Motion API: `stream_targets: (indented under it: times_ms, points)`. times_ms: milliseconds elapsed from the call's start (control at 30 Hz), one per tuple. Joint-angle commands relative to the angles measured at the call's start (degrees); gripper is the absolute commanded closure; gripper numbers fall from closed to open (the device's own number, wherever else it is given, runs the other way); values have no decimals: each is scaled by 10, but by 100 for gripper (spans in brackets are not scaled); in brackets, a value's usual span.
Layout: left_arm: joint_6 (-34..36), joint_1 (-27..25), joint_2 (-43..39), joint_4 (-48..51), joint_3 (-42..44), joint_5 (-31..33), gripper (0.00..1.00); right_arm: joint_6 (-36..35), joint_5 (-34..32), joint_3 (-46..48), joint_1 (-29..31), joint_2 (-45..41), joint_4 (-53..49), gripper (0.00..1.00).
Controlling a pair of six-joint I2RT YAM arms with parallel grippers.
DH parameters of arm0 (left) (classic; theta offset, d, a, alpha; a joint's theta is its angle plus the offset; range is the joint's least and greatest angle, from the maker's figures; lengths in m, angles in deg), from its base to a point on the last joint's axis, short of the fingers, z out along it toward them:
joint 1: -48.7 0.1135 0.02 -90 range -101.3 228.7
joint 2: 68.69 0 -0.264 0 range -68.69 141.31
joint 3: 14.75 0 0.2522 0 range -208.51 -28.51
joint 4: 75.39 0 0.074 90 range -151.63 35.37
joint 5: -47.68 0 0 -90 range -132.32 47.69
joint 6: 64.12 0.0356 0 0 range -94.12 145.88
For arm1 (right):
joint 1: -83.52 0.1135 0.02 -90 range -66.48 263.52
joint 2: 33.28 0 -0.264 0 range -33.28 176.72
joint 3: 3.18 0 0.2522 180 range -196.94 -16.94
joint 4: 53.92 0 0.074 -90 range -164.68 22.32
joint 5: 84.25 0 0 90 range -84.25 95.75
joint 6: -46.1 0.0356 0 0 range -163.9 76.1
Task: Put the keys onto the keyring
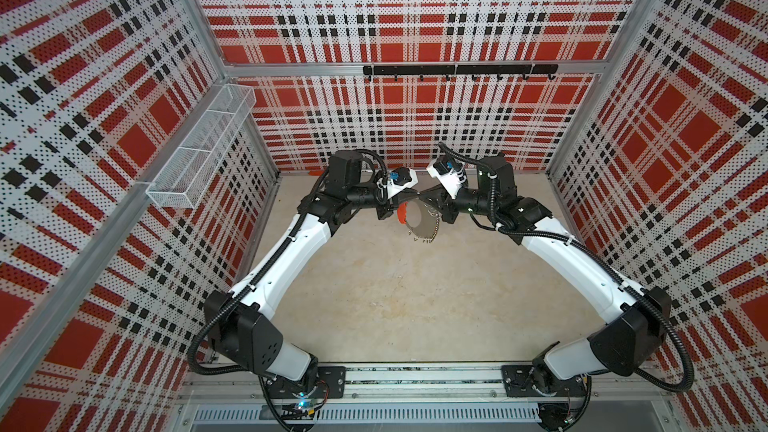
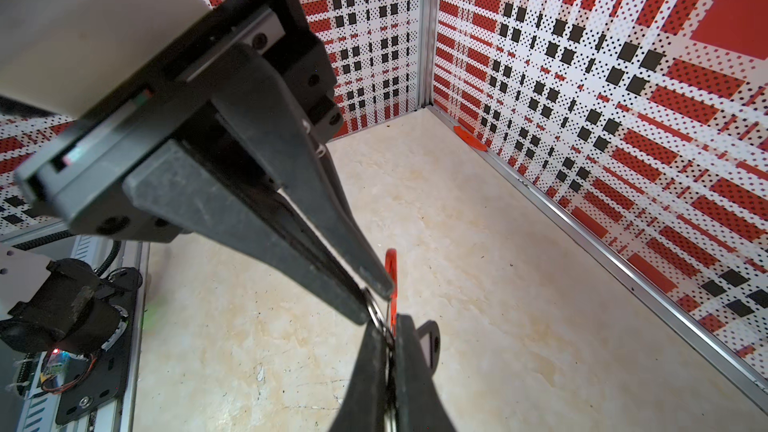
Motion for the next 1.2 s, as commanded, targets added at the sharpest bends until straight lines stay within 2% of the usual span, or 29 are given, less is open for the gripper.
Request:
stream_targets:
  times_ms: [0,133,200,233,267,300,333,433,533,633,900,1067,1167]
  points:
    - [-3,-4,9,-8,-21,-6,90,-11,17,-11,7,0,12,100]
    - [-3,-7,11,-6,-18,-10,100,-6,19,-10,7,-2,17,100]
    - [-1,-9,13,-6,-17,-13,100,4,24,-7,8,-4,26,100]
    - [0,-9,12,-7,-17,-14,100,13,23,-4,7,-6,32,94]
    - [-2,-10,13,-11,-15,-13,100,22,23,-2,7,-8,38,75]
    - [-10,-10,12,-21,-9,-8,100,31,19,1,6,-15,44,61]
    - [-27,-10,9,-42,1,5,100,40,16,7,5,-26,52,52]
    - [-101,-8,-15,-168,62,34,100,82,23,39,-19,-68,104,40]
    - [-192,1,-43,-331,138,20,100,156,82,61,-65,-86,158,39]
    - [-265,9,-53,-437,178,-12,100,219,131,88,-99,-87,216,44]
    - [-353,9,-54,-505,192,-52,100,331,243,115,-110,-41,357,53]
    - [-408,12,-60,-574,209,-66,100,408,276,128,-110,-15,452,54]
    - [-426,12,-57,-593,208,-73,100,424,283,130,-109,-8,475,55]
